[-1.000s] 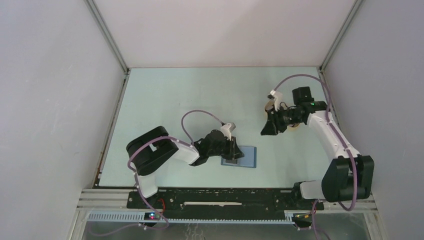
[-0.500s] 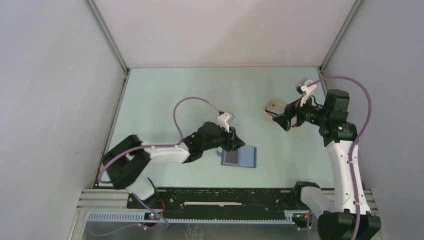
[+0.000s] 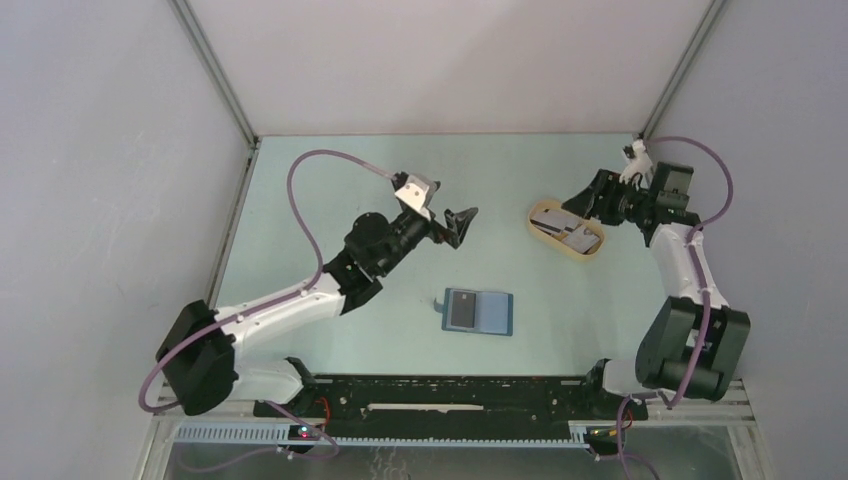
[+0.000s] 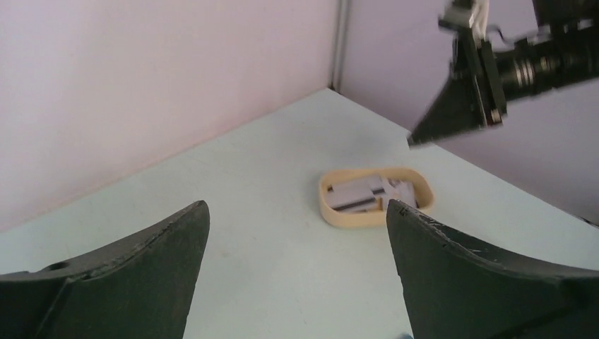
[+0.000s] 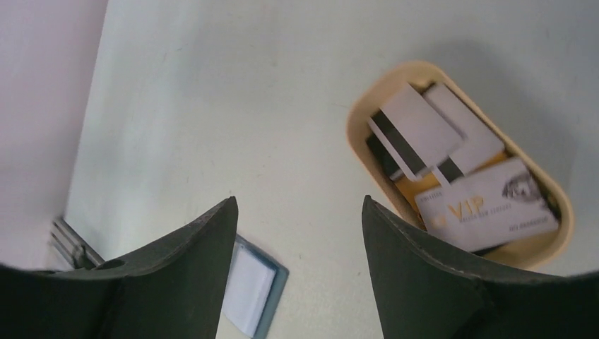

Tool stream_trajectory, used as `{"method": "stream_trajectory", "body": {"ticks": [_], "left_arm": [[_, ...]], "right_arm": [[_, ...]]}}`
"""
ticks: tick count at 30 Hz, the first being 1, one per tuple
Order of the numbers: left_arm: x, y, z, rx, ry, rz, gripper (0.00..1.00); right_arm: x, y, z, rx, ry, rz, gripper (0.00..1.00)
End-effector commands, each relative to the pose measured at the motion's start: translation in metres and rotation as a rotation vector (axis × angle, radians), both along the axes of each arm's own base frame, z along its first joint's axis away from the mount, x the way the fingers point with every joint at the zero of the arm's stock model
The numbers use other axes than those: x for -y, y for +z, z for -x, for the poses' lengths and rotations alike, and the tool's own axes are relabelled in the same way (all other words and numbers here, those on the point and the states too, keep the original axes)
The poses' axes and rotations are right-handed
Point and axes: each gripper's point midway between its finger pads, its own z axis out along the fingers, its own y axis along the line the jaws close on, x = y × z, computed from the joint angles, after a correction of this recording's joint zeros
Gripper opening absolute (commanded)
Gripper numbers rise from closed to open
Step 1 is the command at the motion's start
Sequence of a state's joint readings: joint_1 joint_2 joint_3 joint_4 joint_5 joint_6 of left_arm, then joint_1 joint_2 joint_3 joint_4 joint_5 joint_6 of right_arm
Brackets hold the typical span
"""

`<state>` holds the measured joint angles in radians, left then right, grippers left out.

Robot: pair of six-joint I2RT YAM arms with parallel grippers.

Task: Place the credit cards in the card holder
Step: Pick up the credit card from the storage box.

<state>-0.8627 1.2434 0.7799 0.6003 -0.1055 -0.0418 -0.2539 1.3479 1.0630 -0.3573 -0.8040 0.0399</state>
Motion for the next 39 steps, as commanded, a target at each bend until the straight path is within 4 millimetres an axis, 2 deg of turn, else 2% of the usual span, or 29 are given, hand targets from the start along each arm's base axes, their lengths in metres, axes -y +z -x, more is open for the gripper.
{"method": "stream_trajectory", "body": {"ticks": [1, 2, 8, 12, 15, 19, 31, 39], "left_arm": [[0.017, 0.038, -0.023, 0.109, -0.031, 0.009, 1.00], [0.022, 0.029, -0.024, 0.101, -0.044, -0.008, 1.00], [0.027, -0.029, -0.028, 0.019, -0.052, -0.069, 1.00], [0.026, -0.045, -0.028, -0.004, -0.052, -0.093, 1.00], [0.026, -0.049, -0.026, -0.010, -0.054, -0.099, 1.00], [0.026, -0.053, -0.027, -0.017, -0.053, -0.105, 1.00], [0.027, -0.058, -0.027, -0.025, -0.054, -0.113, 1.00], [0.027, -0.059, -0.028, -0.030, -0.054, -0.118, 1.00]], "right_arm": [[0.017, -0.032, -0.018, -0.133, -0.154, -0.132, 0.73], [0.020, -0.040, -0.021, -0.163, -0.176, -0.153, 0.72], [0.031, -0.075, -0.035, -0.261, -0.237, -0.206, 0.54], [0.044, -0.090, -0.039, -0.308, -0.301, -0.211, 0.45], [0.054, -0.107, -0.038, -0.367, -0.338, -0.236, 0.35], [0.059, -0.122, -0.040, -0.422, -0.347, -0.269, 0.33], [0.062, -0.133, -0.057, -0.459, -0.321, -0.305, 0.33], [0.064, -0.139, -0.057, -0.483, -0.333, -0.306, 0.32]]}}
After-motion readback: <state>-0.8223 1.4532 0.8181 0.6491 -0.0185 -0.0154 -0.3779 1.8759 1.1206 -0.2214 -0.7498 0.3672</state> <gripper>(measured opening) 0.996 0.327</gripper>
